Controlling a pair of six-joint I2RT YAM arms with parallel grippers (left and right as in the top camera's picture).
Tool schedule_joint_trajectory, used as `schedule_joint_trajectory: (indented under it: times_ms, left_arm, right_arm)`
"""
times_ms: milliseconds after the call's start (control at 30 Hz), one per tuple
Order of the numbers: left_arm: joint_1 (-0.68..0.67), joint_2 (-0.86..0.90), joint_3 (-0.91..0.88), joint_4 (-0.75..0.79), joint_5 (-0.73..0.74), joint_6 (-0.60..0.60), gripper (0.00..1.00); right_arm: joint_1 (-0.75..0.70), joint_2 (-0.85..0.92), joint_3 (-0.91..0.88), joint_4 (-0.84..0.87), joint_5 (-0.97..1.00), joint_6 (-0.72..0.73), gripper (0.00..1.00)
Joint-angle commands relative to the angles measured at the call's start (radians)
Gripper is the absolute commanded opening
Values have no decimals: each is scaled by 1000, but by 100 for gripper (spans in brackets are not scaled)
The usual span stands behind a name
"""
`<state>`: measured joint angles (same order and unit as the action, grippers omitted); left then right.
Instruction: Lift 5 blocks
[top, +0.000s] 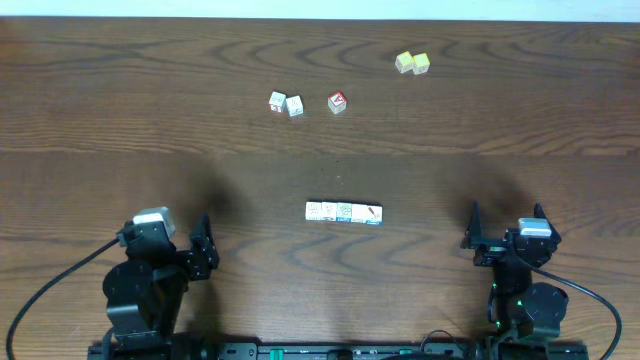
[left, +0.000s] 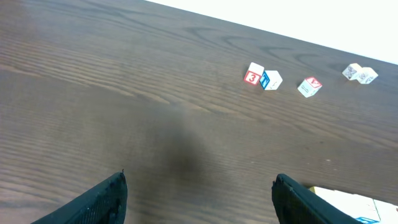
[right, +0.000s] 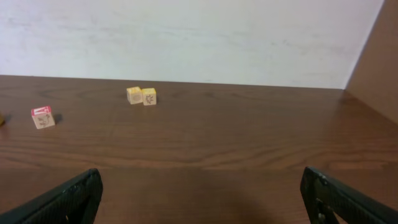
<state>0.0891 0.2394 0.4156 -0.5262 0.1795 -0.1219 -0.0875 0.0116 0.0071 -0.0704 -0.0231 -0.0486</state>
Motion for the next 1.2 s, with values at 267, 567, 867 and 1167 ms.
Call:
schedule_joint_trajectory:
  times_ms: [267, 567, 867, 1167]
  left_arm:
    - [6, -124, -208, 259, 11, 24, 75]
    - [8, -238, -360, 441, 11, 24, 75]
    - [16, -238, -412, 555, -64, 24, 75]
    - [36, -238, -412, 460, -92, 25, 75]
  right_arm:
    - [-10, -6, -2, -5, 8, -9, 99]
    - [-10, -6, -2, -5, 8, -9, 99]
    - [-10, -6, -2, -5, 8, -9, 99]
    - [-10, -6, -2, -5, 8, -9, 99]
